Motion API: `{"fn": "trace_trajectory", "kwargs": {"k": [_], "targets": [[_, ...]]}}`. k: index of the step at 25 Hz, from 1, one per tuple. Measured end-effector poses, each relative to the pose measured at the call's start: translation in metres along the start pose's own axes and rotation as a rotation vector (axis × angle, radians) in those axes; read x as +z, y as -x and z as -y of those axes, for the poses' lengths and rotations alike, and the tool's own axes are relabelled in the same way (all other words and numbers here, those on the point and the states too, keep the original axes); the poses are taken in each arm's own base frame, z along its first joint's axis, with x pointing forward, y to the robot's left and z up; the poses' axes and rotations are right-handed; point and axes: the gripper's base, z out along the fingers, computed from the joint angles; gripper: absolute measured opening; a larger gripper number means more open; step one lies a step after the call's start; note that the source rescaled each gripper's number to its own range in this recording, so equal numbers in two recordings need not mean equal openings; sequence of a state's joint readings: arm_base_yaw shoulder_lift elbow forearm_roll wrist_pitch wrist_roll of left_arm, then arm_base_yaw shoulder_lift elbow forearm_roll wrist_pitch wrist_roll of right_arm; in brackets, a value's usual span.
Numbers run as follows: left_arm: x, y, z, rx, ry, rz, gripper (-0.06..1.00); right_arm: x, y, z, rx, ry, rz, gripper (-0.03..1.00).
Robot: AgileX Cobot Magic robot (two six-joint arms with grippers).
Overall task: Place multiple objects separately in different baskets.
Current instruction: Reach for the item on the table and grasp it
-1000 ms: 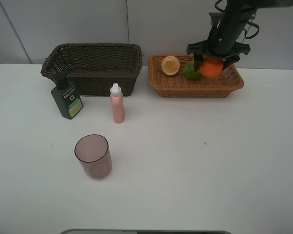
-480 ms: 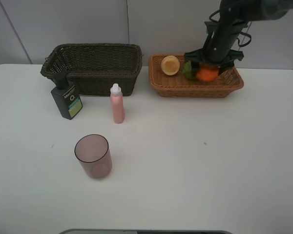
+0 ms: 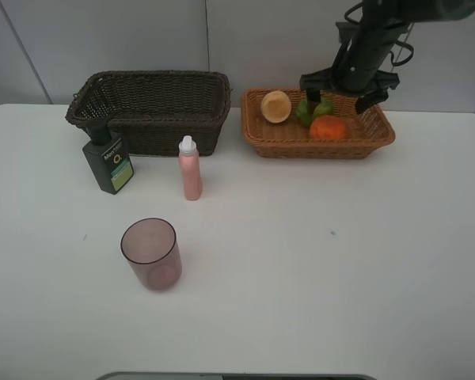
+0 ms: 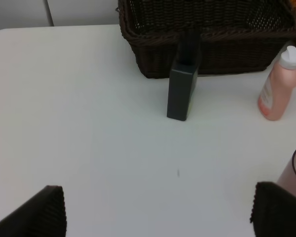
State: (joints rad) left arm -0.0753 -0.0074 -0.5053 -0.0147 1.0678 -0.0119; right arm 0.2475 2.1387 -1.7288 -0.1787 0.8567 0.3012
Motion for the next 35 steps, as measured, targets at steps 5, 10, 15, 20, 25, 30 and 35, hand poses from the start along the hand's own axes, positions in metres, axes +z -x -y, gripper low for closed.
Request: {"fn": "trace_trajectory", "kwargs": {"k": [5,10,15,20,25,30,35], "targets": [[0.000,0.000,0.000,0.000,0.000,0.000,0.96,-0.033,0.001,0.001,0.020,0.019,0.016,1.00],[0.000,0.000,0.000,0.000,0.000,0.000,0.96,-0.066,-0.019,-0.005,-0.013,0.035,0.018,1.00],[0.000,0.000,0.000,0.000,0.000,0.000,0.96,-0.108,-0.048,-0.001,-0.044,0.053,0.042,1.00],[0.000,0.000,0.000,0.000,0.000,0.000,0.96,-0.142,-0.088,0.014,-0.042,0.063,0.075,1.00],[0.000,0.000,0.000,0.000,0.000,0.000,0.96,-0.183,-0.130,0.031,-0.034,0.083,0.160,1.00],[0.000,0.000,0.000,0.000,0.000,0.000,0.96,-0.224,-0.175,0.048,-0.021,0.106,0.273,1.00],[0.000,0.000,0.000,0.000,0.000,0.000,0.96,-0.251,-0.222,0.064,-0.028,0.123,0.380,1.00]]}}
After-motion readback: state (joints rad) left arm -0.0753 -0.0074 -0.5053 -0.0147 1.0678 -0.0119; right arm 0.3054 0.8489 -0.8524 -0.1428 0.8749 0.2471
